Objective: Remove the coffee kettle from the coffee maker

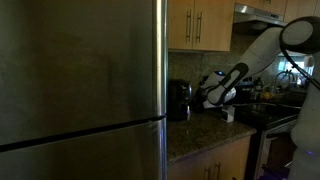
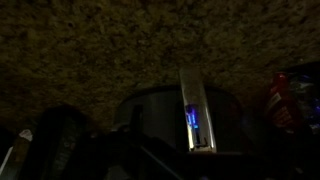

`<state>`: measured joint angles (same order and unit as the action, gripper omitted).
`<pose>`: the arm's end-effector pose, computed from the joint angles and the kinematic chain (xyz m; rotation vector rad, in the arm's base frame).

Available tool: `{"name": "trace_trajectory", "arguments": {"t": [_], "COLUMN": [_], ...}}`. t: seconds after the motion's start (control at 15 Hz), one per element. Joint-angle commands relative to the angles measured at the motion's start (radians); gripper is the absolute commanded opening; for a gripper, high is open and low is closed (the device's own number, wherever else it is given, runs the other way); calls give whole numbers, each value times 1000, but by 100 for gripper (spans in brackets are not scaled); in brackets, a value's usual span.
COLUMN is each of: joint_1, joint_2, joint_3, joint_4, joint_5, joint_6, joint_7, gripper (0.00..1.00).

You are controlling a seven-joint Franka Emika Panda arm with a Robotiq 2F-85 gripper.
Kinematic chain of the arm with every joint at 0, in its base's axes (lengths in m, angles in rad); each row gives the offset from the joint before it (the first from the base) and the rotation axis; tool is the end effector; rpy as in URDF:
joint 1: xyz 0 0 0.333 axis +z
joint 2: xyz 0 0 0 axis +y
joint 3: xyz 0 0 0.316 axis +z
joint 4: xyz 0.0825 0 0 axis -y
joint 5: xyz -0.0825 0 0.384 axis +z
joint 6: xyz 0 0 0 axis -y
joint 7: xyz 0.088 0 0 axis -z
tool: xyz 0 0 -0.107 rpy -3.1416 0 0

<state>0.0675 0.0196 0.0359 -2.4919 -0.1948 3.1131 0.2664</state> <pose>0.5090 0.0693 0.3463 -2.9556 -0.0440 -0.9150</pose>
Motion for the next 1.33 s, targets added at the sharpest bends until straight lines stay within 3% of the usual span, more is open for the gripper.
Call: {"name": "trace_trajectory", "arguments": {"t": [0.0, 0.07, 0.13, 0.33, 0.4, 0.73, 0.8, 1.07, 1.27], "joint_1": [-2, -6, 17, 21, 20, 25, 24, 22, 33], "joint_2": [13, 18, -50, -8, -21, -14, -29, -29, -33], "joint_3": [-2, -11, 13, 19, 14, 13, 12, 8, 20], "joint_4": [2, 3, 49, 165, 93, 109, 115, 122, 126], "joint_5": [0, -27, 8, 31, 17, 17, 8, -18, 38], "joint_6": [61, 112, -9, -56, 10, -3, -68, -95, -150], "joint_7": [-1, 13, 34, 48, 34, 38, 43, 56, 17], "gripper": [100, 100, 100, 100, 100, 100, 100, 100, 100]}}
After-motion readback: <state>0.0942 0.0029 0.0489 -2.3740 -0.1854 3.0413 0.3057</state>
